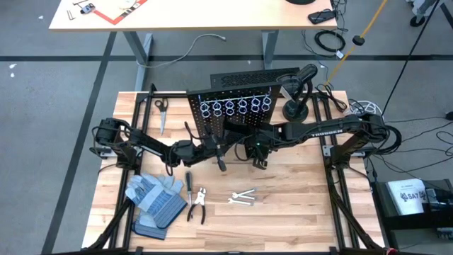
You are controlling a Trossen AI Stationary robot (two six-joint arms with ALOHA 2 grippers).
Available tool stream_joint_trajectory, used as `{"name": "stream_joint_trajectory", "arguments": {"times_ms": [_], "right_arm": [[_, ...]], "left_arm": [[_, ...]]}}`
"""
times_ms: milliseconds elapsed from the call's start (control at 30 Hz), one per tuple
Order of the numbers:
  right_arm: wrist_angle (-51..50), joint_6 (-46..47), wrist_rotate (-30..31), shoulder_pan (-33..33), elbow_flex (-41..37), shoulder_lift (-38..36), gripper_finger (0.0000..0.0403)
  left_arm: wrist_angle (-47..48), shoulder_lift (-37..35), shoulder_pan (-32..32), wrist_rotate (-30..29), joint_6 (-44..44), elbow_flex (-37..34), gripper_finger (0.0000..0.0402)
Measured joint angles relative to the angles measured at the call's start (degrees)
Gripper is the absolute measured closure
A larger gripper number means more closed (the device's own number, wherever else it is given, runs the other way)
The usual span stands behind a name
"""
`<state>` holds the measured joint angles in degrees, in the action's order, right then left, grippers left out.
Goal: Hang tools onto peg board
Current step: Remove the black utility knife blades from the bottom black bin of the black pegboard
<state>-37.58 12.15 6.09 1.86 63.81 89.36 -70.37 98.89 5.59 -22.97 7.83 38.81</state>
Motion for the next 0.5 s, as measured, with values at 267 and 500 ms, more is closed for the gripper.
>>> {"name": "stream_joint_trajectory", "arguments": {"times_ms": [267,500], "right_arm": [[-0.4,-0.87,0.11,-0.97,0.04,-0.02,0.0306],[-0.53,-1.08,0.35,-1.48,0.04,-0.02,0.0308]], "left_arm": [[0.31,0.0,1.97,0.01,0.03,0.0,0.0371],[0.31,0.0,3.96,-0.02,0.03,0.0,0.0371]]}}
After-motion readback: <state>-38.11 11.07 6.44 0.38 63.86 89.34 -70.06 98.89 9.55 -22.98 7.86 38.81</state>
